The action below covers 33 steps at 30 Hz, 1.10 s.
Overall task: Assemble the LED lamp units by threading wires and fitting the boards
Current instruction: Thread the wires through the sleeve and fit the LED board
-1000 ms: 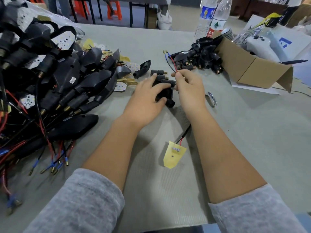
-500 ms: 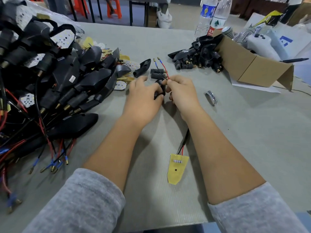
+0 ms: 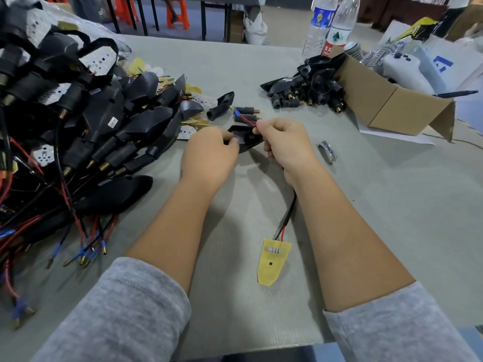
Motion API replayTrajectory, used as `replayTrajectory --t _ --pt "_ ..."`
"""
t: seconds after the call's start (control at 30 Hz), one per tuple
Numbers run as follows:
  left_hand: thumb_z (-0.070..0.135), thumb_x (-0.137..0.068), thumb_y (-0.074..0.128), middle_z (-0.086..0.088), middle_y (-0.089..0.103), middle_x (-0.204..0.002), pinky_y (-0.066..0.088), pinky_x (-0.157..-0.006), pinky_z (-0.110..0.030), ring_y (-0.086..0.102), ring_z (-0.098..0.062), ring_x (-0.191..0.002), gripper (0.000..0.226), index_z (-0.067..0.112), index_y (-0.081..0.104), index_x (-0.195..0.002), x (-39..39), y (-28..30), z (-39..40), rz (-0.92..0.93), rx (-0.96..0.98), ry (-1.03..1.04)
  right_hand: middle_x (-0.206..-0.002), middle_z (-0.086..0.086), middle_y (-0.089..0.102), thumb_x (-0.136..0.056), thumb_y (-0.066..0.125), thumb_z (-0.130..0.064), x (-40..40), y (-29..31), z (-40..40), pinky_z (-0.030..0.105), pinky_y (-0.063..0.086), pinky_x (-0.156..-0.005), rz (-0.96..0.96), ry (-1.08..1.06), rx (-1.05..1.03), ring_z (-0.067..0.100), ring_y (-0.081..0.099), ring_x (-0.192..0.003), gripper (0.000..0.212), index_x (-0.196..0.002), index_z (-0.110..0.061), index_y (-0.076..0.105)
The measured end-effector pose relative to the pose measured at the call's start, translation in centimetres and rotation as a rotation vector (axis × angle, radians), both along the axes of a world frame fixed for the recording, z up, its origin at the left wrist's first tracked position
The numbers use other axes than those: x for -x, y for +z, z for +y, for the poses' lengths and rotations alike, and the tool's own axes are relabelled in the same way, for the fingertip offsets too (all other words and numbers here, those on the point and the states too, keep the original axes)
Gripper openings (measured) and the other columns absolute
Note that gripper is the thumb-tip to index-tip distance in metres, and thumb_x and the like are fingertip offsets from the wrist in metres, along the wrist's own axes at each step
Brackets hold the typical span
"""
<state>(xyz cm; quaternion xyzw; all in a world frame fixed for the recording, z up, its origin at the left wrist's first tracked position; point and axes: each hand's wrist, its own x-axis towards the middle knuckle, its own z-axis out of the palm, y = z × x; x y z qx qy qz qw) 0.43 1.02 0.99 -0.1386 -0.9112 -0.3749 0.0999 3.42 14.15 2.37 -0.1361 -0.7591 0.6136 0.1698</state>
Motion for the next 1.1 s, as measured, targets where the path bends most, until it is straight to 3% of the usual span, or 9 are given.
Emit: replayTrajectory --t 0.1,0.2,0.3,0.47,0.6,0.7,0.93,1.03,1.1 --pt "0.017 -0.087 0.057 -0.005 0.073 -0.094 0.050 -0.078 -0.032 0.064 -0.025 -0.091 0.019 0.016 0.075 -0.093 0.0 0.4 -0.3 0.053 -0.117 0.054 -0.056 -0.007 0.047 -0.093 0.060 -0.012 0.1 -0.2 -0.3 0.019 0.035 -0.053 0.031 0.021 -0.079 0.006 0.041 -0.052 0.018 -0.076 -0.013 0.066" --pt "0.018 -0.087 0.058 0.004 0.073 -0.102 0.045 -0.078 -0.022 0.065 -0.015 -0.095 0.024 0.021 0.075 -0.104 0.0 0.7 -0.4 0.048 -0.270 0.109 -0.048 -0.017 0.045 -0.091 0.060 -0.004 0.2 -0.4 -0.4 0.014 0.033 -0.053 0.073 0.039 -0.149 -0.001 0.039 -0.045 0.014 -0.087 -0.014 0.069" --pt "0.016 -0.087 0.056 0.011 0.071 -0.092 0.049 -0.078 -0.023 0.067 -0.014 -0.088 0.028 0.023 0.074 -0.109 0.2 0.7 -0.4 -0.008 -0.394 0.081 -0.042 -0.020 0.045 -0.090 0.060 -0.005 0.2 -0.6 -0.5 0.010 0.031 -0.050 0.096 0.051 -0.211 -0.002 0.040 -0.044 0.018 -0.090 -0.019 0.071" --pt "0.002 -0.087 0.057 0.001 0.070 -0.089 0.057 -0.085 -0.042 0.070 -0.020 -0.084 0.024 0.013 0.072 -0.102 0.7 0.4 -0.1 -0.095 -0.631 0.027 -0.042 -0.021 0.047 -0.088 0.062 -0.009 0.4 -0.8 -0.6 0.015 0.029 -0.051 0.109 0.024 -0.251 -0.001 0.042 -0.044 0.026 -0.079 -0.032 0.068" --pt "0.000 -0.087 0.059 0.003 0.070 -0.088 0.058 -0.083 -0.037 0.067 -0.006 -0.071 0.024 0.012 0.072 -0.103 1.1 0.0 -0.1 -0.099 -0.685 0.040 -0.044 -0.022 0.048 -0.087 0.062 -0.011 0.3 -0.9 -0.6 0.020 0.030 -0.054 0.124 0.028 -0.280 0.000 0.043 -0.046 0.022 -0.083 -0.030 0.071" --pt "-0.002 -0.087 0.059 -0.001 0.071 -0.095 0.058 -0.075 -0.024 0.065 0.002 -0.064 0.026 0.008 0.070 -0.109 1.2 0.0 0.0 -0.128 -0.748 0.049 -0.050 -0.023 0.052 -0.087 0.062 -0.010 0.2 -0.7 -0.8 0.015 0.033 -0.056 0.174 0.044 -0.310 -0.002 0.046 -0.051 0.020 -0.085 -0.028 0.073" --pt "-0.004 -0.086 0.060 -0.005 0.069 -0.101 0.057 -0.071 -0.022 0.066 -0.002 -0.061 0.027 0.007 0.069 -0.109 1.5 0.0 -0.2 -0.179 -0.800 0.054 -0.061 -0.021 0.060 -0.085 0.063 -0.004 0.2 -0.5 -0.9 0.016 0.038 -0.063 0.309 0.037 -0.240 -0.001 0.049 -0.061 0.025 -0.081 -0.028 0.071" --pt "-0.004 -0.080 0.062 -0.005 0.067 -0.086 0.059 -0.078 -0.039 0.069 -0.018 -0.068 0.022 0.017 0.065 -0.086 1.4 0.1 -0.4 -0.144 -0.774 0.075 -0.065 -0.020 0.062 -0.085 0.062 -0.010 0.3 -0.8 -0.8 0.020 0.041 -0.063 0.263 -0.012 -0.312 -0.001 0.052 -0.062 0.023 -0.081 -0.032 0.071" --pt "-0.002 -0.075 0.063 -0.004 0.061 -0.078 0.055 -0.073 -0.042 0.066 -0.029 -0.074 0.027 0.023 0.053 -0.076 1.2 0.2 -0.3 -0.091 -0.748 0.072 -0.073 -0.016 0.065 -0.084 0.061 -0.016 0.5 -1.2 -0.7 0.029 0.047 -0.066 0.197 -0.036 -0.397 0.003 0.056 -0.067 0.021 -0.082 -0.034 0.071"
